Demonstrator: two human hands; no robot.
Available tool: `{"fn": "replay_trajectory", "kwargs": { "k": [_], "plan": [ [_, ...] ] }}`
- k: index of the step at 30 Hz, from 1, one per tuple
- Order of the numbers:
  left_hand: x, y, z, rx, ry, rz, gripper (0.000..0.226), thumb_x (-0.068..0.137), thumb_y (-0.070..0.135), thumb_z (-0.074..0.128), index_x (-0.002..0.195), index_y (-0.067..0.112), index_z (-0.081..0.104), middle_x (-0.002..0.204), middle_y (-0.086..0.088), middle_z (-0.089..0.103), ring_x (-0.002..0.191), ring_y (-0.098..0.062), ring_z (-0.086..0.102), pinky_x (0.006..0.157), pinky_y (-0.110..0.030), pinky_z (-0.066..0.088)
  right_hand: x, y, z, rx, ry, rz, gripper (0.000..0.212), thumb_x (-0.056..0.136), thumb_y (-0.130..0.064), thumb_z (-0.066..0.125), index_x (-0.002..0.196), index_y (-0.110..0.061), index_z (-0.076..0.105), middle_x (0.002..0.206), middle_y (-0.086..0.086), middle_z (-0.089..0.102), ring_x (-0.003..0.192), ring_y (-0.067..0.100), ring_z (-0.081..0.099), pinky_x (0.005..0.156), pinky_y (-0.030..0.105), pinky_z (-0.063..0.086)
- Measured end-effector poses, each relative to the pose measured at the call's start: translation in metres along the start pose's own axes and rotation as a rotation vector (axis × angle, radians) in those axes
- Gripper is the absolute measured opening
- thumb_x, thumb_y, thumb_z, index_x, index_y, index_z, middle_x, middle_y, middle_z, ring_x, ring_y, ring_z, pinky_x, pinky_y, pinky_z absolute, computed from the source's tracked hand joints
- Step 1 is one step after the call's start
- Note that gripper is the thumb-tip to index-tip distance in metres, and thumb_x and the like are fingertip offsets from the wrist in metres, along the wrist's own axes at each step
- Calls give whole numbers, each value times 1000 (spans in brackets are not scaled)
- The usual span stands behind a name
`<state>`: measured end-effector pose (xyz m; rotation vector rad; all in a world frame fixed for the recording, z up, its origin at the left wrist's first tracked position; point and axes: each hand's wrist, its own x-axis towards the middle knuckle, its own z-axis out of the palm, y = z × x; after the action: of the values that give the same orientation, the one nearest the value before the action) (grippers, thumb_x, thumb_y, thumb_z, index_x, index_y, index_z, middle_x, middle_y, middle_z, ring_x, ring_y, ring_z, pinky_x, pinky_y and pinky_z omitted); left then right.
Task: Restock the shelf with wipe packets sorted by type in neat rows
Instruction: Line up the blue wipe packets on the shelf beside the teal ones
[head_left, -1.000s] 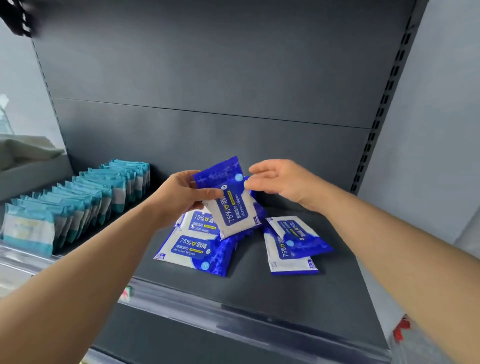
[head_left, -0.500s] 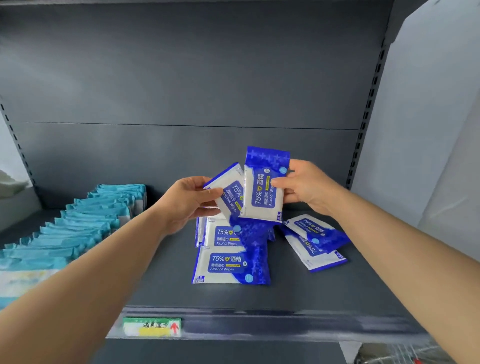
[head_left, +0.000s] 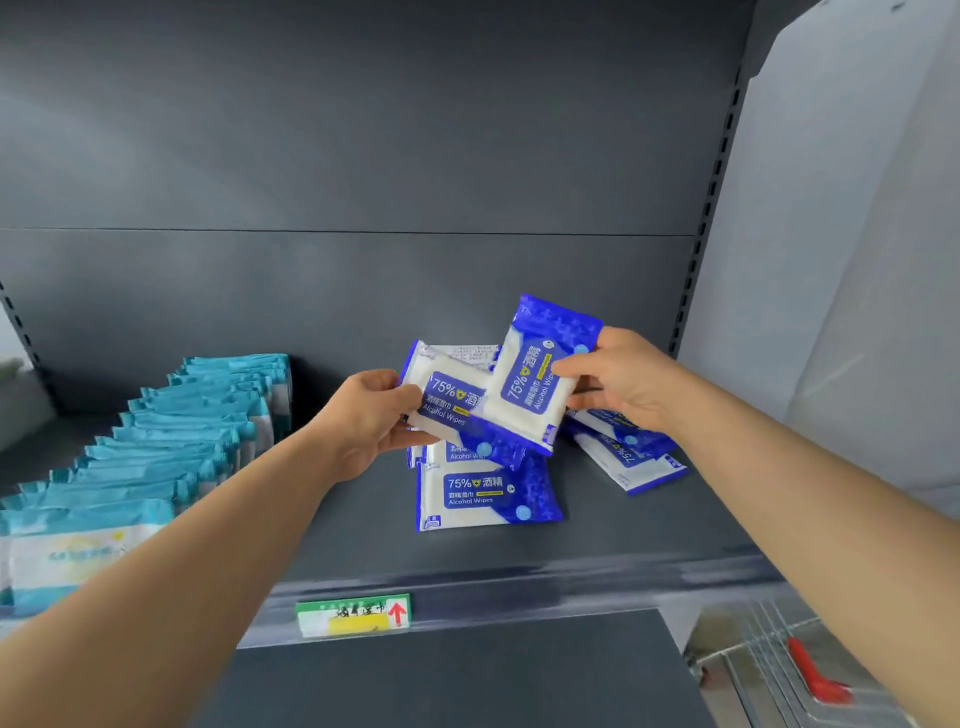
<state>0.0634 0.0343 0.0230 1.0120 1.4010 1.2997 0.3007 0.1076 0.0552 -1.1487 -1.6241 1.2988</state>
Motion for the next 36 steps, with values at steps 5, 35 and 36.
{"fn": "replay_trajectory", "kwargs": {
  "k": [5, 35, 36],
  "plan": [
    [-15, -24, 1, -58, -69, -151, 19, 94, 0, 45, 104, -9, 58, 87, -16, 74, 76, -25, 73, 68, -35, 61, -15, 14, 7, 138, -39, 139, 39, 83, 13, 59, 111, -13, 48, 100, 18, 70, 72, 29, 73, 59, 35, 60],
    [23, -56, 6, 251, 129, 210, 57, 75, 6, 79, 118, 19, 44, 108, 0, 63, 88, -12, 65, 62, -24, 51, 21, 75, -28, -911, 320, 82, 45, 85, -48, 60, 110, -10, 59, 115, 12, 57, 104, 33, 56, 79, 35, 47],
    [24, -57, 6, 247, 130, 211, 58, 75, 6, 79, 118, 19, 44, 109, -1, 63, 90, -15, 65, 63, -26, 52, 24, 81, -37, -991, 293, 155, 46, 84, -52, 59, 107, -11, 56, 116, 13, 56, 105, 33, 55, 77, 36, 46]
  ]
}}
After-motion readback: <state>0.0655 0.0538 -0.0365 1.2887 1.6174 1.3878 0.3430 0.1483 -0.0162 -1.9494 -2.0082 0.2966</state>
